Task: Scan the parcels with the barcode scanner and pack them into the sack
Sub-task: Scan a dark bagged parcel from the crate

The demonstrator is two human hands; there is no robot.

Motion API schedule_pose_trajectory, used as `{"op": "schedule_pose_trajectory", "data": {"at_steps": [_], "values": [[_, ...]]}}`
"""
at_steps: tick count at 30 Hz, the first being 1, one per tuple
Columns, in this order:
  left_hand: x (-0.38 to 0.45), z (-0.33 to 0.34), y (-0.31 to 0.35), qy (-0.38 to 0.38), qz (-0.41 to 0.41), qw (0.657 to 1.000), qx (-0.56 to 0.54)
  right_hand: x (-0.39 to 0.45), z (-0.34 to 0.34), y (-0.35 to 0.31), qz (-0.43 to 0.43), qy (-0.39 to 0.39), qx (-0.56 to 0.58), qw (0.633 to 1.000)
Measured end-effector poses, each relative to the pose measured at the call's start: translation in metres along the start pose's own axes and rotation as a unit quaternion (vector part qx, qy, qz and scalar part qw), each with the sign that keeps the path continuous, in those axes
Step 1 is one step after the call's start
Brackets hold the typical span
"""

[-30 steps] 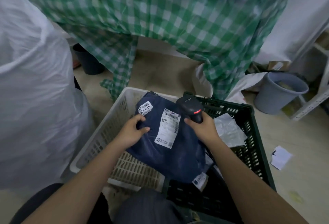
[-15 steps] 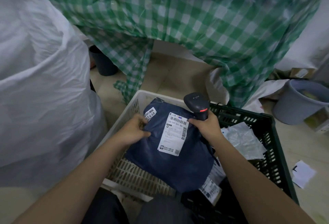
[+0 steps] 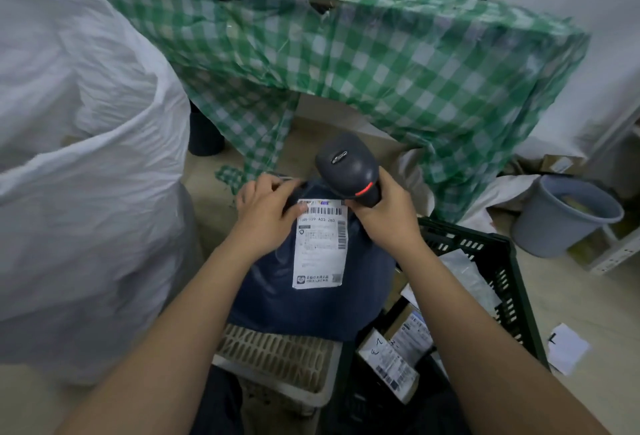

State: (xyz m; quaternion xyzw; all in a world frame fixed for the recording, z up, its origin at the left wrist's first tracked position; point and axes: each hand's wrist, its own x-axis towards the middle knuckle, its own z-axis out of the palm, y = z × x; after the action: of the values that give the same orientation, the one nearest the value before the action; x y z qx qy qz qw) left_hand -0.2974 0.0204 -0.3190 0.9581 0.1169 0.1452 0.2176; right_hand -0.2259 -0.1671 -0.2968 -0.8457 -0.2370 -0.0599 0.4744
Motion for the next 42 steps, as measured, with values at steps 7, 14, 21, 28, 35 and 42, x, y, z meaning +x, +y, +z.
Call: {"op": "schedule_pose_trajectory", "data": {"at_steps": [7,14,21,28,35,42], "values": [[0.006,0.005,-0.013,-0.091,0.037,0.995,0.031,-0.030,0.031,0.025,0.078,-0.024,0.107,0.991],[0.007,0.016,-0.034,-0.159,-0.009,0.977,-0.141,-0.023,0.053,0.025,0.094,-0.036,0.132,0.986],[-0.002,0.015,-0.067,-0.044,-0.080,0.991,-0.102,-0.027,0.050,0.027,0.113,-0.042,0.065,0.991],[-0.012,0.006,-0.062,0.060,-0.074,0.990,-0.100,-0.057,0.035,0.026,0.213,-0.168,0.134,0.953],[-0.022,0.005,-0.056,-0.014,-0.082,0.984,-0.157,-0.075,0.021,0.015,0.253,-0.269,0.136,0.919],[-0.024,0.003,-0.060,-0.022,-0.090,0.983,-0.160,-0.081,0.015,0.011,0.245,-0.307,0.117,0.912]]}}
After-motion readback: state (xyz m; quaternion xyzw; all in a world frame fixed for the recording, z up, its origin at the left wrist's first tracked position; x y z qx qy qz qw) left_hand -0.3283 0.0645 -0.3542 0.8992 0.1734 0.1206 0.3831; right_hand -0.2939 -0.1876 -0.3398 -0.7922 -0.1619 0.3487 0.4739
